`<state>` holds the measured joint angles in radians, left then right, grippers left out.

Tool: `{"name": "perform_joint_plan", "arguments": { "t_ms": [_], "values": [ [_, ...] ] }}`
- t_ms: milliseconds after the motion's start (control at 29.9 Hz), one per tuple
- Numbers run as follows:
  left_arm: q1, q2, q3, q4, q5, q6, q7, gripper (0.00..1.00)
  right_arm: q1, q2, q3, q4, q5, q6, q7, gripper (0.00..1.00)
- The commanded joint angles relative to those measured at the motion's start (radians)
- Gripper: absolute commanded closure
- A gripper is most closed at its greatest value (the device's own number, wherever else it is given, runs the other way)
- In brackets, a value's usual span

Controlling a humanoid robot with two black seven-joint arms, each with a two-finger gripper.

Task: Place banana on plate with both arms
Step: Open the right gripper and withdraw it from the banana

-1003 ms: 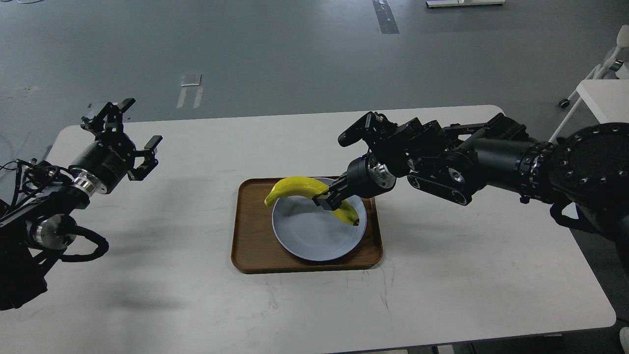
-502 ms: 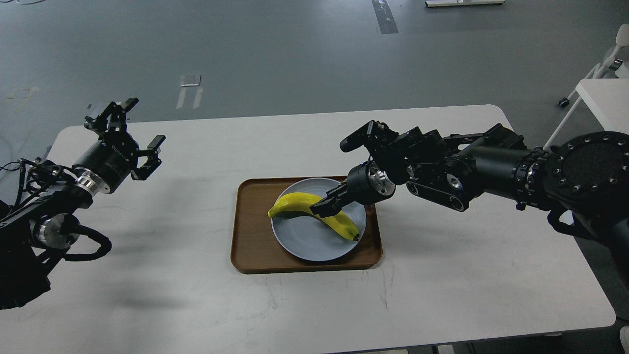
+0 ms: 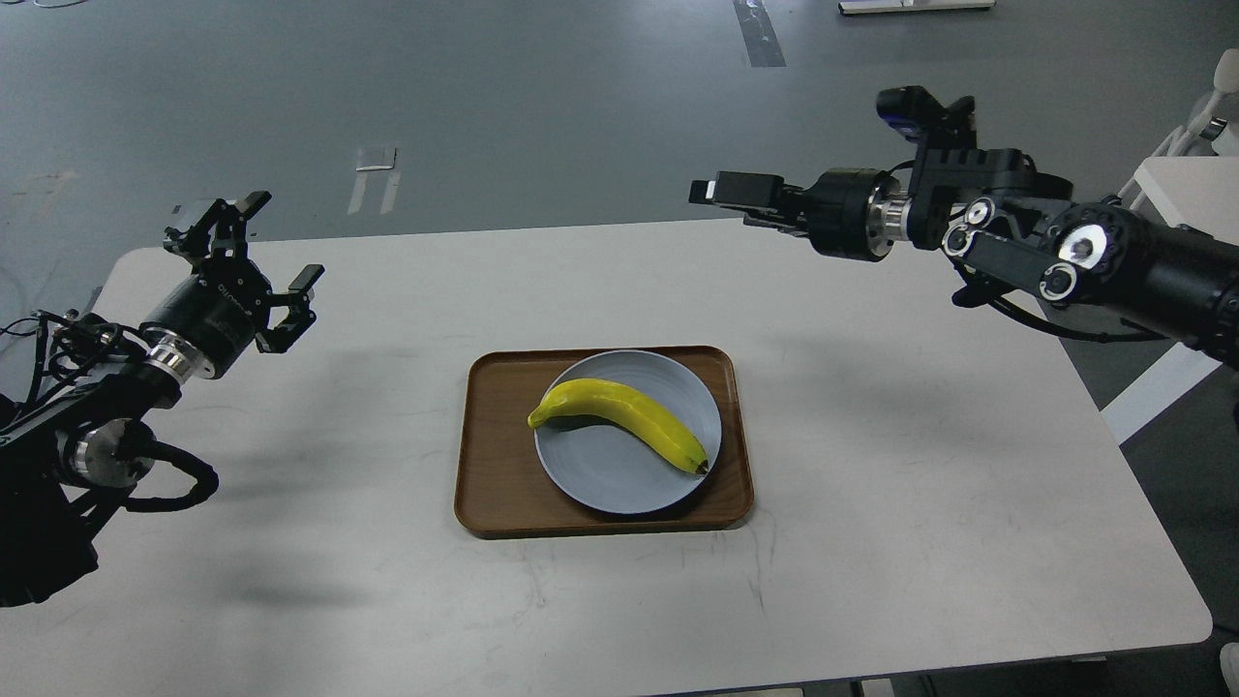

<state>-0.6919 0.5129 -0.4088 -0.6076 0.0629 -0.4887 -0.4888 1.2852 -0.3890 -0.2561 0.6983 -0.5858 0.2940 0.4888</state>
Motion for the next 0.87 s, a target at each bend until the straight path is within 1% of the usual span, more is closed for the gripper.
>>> {"name": "perform_joint_plan", "arguments": {
  "t_ms": [0,100,167,234,368,401,535,836],
  "values": [
    [0.002,-0.005,0.002,0.0,0.0,0.0,0.0,0.02,-0.128,-0.1,0.142,0.018,0.232,0.008,0.0,0.0],
    [0.002,-0.017,0.004,0.0,0.002,0.0,0.0,0.02,-0.268,-0.149,0.277,0.004,0.358,0.043,0.0,0.0],
    [0.003,-0.017,0.004,0.0,0.0,0.0,0.0,0.02,-0.322,-0.159,0.34,0.0,0.398,0.065,0.0,0.0],
    [0.003,-0.019,0.005,0.0,0.002,0.0,0.0,0.02,-0.426,-0.169,0.435,0.0,0.467,0.115,0.0,0.0],
    [0.005,-0.024,0.007,0.0,0.002,0.0,0.0,0.02,-0.524,-0.171,0.521,0.006,0.524,0.191,0.0,0.0],
    [0.005,-0.025,0.008,0.0,0.002,0.0,0.0,0.02,-0.553,-0.171,0.544,0.009,0.541,0.195,0.0,0.0],
    [0.009,-0.025,0.008,0.002,0.002,0.0,0.0,0.02,-0.601,-0.165,0.598,0.009,0.572,0.195,0.0,0.0],
    [0.009,-0.04,0.004,0.002,0.002,0.0,0.0,0.02,-0.613,-0.166,0.601,0.016,0.572,0.195,0.0,0.0]
  ]
}}
